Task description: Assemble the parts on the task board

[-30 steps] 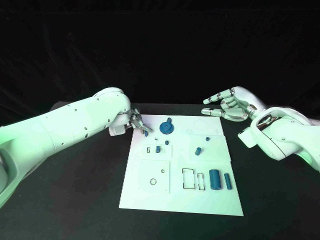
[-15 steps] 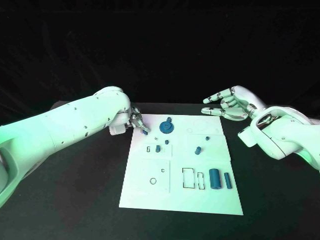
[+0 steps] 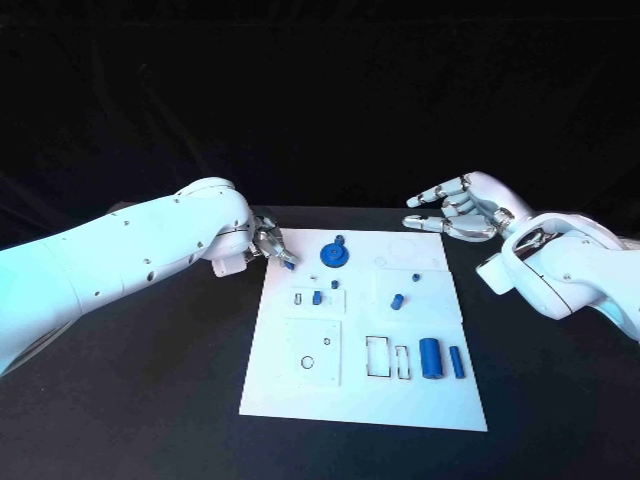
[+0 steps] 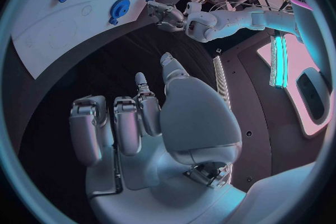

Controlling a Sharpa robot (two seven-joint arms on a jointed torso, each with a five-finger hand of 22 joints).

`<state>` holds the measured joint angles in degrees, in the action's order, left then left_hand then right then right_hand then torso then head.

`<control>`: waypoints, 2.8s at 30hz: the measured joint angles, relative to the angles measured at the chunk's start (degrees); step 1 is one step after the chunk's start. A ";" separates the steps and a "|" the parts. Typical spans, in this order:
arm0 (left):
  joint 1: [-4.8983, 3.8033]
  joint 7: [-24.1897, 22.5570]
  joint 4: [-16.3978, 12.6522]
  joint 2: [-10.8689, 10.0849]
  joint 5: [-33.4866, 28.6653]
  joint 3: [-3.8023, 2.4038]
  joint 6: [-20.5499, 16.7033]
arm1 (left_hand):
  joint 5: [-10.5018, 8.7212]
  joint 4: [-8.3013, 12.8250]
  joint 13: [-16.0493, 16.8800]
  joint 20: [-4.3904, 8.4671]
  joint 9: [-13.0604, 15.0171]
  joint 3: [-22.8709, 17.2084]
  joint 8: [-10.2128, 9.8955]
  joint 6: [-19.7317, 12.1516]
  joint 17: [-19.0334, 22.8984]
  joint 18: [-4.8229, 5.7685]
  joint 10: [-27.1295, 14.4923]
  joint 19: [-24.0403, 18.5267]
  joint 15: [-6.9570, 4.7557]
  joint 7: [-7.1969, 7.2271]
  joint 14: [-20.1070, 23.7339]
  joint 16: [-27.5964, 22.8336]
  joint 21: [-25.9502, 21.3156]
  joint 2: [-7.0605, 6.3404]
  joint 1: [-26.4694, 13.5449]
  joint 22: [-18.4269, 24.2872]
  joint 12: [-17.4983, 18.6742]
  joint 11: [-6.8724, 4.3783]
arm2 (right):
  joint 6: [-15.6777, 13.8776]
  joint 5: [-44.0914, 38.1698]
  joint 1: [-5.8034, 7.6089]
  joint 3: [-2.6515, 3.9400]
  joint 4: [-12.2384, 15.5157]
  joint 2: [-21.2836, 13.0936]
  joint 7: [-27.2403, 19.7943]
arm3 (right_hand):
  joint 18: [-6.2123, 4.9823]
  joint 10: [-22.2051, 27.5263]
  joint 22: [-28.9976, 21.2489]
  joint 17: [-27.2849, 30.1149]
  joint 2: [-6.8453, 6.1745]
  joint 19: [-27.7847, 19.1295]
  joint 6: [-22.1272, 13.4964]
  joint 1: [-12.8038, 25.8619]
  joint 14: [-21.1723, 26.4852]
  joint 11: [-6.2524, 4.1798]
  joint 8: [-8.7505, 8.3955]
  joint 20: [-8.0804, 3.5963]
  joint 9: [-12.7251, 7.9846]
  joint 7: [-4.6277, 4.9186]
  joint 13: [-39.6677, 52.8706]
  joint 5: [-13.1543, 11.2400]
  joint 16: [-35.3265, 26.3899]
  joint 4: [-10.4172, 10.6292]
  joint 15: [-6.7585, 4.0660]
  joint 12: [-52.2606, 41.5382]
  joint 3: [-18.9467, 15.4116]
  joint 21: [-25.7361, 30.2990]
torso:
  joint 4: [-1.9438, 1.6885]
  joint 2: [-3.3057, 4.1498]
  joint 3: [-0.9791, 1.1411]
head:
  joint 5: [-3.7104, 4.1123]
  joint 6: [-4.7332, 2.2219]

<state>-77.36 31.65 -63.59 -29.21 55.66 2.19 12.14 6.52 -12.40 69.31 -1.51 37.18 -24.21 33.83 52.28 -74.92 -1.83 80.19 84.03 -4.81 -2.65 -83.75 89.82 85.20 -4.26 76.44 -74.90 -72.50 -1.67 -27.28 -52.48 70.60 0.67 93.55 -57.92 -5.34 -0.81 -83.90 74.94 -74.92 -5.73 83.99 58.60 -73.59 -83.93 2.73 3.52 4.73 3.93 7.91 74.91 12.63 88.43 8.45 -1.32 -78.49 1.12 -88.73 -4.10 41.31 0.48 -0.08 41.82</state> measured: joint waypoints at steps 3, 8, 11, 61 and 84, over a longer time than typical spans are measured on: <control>0.03 -0.32 -3.87 -2.39 -0.56 0.00 -1.49 | -0.15 0.37 -0.44 0.00 0.33 -1.10 0.00 0.00 0.00 0.01 0.21 0.00 0.00 0.00 0.00 0.00 0.00 -0.85 -0.25 0.00 0.33 -0.20 | 0.01 0.02 -0.02 0.00 -0.01 -0.06 0.00 | 0.00 0.00 0.00 -0.03 0.04 0.00 0.00 0.04 0.00 0.00 0.00 0.00 0.05 0.00 0.00 0.00 0.00 0.01 0.00 0.00 -0.33 0.00 | -0.07 -0.07 0.04 | -0.12 -0.01; 0.62 -1.17 -9.96 -5.66 -0.82 0.03 -4.10 | 0.31 0.63 -0.18 0.00 0.35 -2.14 0.30 0.01 0.00 0.01 0.61 0.00 0.00 -0.02 0.00 0.00 0.00 -1.86 -0.74 0.00 0.33 -0.20 | 0.03 0.05 -0.02 0.00 -0.02 -0.21 0.00 | 0.00 0.00 -0.01 -0.02 0.23 0.00 0.00 0.23 0.00 0.00 0.00 0.00 0.05 0.00 0.00 0.00 0.00 0.08 0.00 0.00 -0.40 0.00 | -0.15 -0.18 0.14 | -0.24 0.04; 1.23 -1.64 -12.34 -6.72 -0.51 0.18 -5.25 | 0.32 0.62 -0.12 0.00 0.35 -2.44 0.30 -0.01 0.01 0.01 0.62 0.00 0.00 -0.03 0.00 0.00 0.07 -2.04 -0.68 0.00 0.33 -0.21 | 0.03 0.07 -0.02 0.00 -0.02 -0.25 0.00 | 0.00 0.00 -0.01 -0.02 0.23 0.00 0.00 0.23 0.00 0.00 0.00 0.00 0.05 0.00 0.00 0.00 0.00 0.08 0.00 0.00 -0.40 0.00 | -0.23 -0.25 0.18 | -0.25 0.16; 3.79 1.90 -14.99 -6.70 3.91 1.06 -4.15 | 2.70 1.80 -0.20 0.00 -0.22 -4.90 -0.18 0.62 0.02 0.01 0.80 0.00 0.01 -0.47 0.00 0.00 0.37 -4.92 -2.07 -0.02 0.33 0.01 | 0.16 0.26 -0.09 -0.03 -0.07 -0.16 -0.03 | 0.00 0.00 -0.04 0.01 0.22 0.00 0.00 0.23 0.00 0.00 0.00 0.00 0.02 0.00 0.03 0.00 0.00 0.08 0.00 0.00 -0.40 0.00 | -0.26 -0.24 0.24 | -0.50 1.34; 3.52 2.73 -13.10 -4.86 4.32 1.01 -2.37 | 2.73 2.91 -0.20 0.00 -0.22 -6.01 -0.20 1.08 -0.03 0.01 0.79 0.00 0.01 -0.41 0.00 0.00 0.37 -5.43 -2.60 -0.01 0.33 0.02 | 0.19 0.30 -0.09 -0.03 0.10 -0.21 -0.06 | 0.00 0.00 0.00 0.02 0.22 0.00 0.00 0.22 0.00 0.00 0.00 0.00 0.01 0.00 0.02 0.00 0.00 0.07 0.00 0.00 -0.39 0.00 | -0.22 -0.19 0.24 | -0.36 1.74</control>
<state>-73.84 34.38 -76.69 -34.07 59.98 3.20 9.78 9.25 -9.48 69.12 -1.51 36.96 -30.22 33.63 53.36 -74.95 -1.82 80.98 84.03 -4.80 -3.06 -83.75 89.82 85.57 -9.68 73.84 -74.92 -72.17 -1.64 -27.09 -52.19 70.51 0.64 93.64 -58.13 -5.40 -0.81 -83.90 74.94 -74.90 -5.50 84.00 58.60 -73.36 -83.93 2.73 3.52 4.73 3.94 7.91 74.93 12.63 88.44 8.52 -1.32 -78.49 0.73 -88.74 -4.32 41.12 0.73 -0.43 43.56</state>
